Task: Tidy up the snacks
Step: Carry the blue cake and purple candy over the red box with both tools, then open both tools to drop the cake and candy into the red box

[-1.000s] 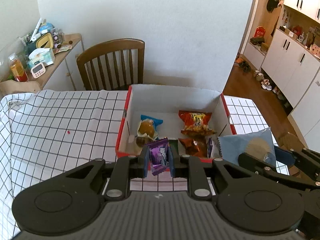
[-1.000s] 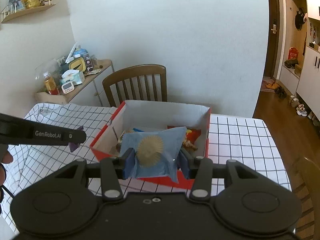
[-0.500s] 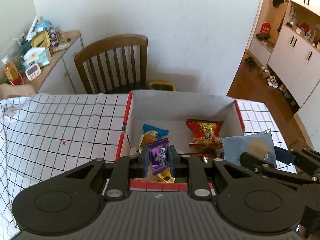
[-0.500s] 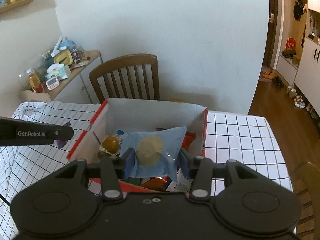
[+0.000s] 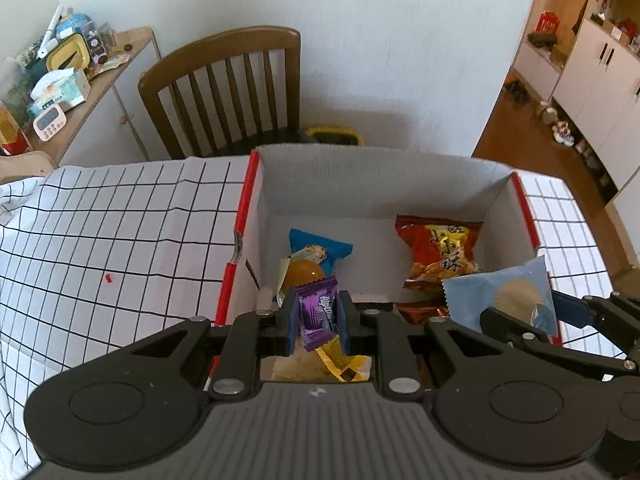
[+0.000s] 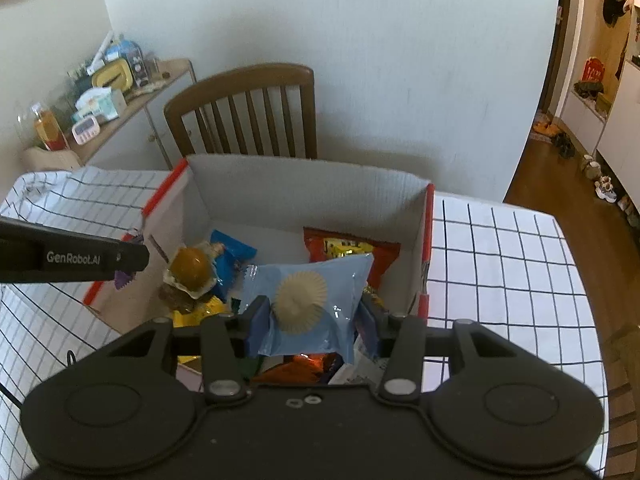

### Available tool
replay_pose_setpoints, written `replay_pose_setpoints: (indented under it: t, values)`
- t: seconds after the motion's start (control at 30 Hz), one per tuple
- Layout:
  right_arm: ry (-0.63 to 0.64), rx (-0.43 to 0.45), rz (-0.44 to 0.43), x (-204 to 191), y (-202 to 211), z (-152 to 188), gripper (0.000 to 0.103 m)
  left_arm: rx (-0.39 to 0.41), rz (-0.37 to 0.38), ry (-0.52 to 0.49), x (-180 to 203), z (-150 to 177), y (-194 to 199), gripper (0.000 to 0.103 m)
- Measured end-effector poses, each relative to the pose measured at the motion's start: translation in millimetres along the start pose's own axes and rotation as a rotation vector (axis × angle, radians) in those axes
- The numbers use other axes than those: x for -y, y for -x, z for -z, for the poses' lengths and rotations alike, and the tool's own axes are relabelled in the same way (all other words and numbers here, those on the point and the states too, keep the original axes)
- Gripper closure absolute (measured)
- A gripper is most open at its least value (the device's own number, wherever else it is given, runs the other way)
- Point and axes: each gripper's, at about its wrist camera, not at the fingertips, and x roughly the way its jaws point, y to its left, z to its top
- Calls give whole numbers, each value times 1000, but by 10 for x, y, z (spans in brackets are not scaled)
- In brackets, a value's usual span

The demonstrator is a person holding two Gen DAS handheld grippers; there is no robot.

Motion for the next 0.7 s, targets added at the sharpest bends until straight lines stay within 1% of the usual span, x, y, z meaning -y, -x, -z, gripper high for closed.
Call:
replay_pose_setpoints:
  t: [0.4, 0.6, 0.7]
  values:
    - [16, -65, 12, 11, -316, 14, 57, -84, -5, -37, 81, 24, -421, 84]
    - [29, -91, 20, 3, -427, 33, 57, -109, -12, -40, 101, 44, -537, 84]
    - [33, -98, 22, -6, -465, 49, 57, -122, -3, -39, 98, 73, -577, 84]
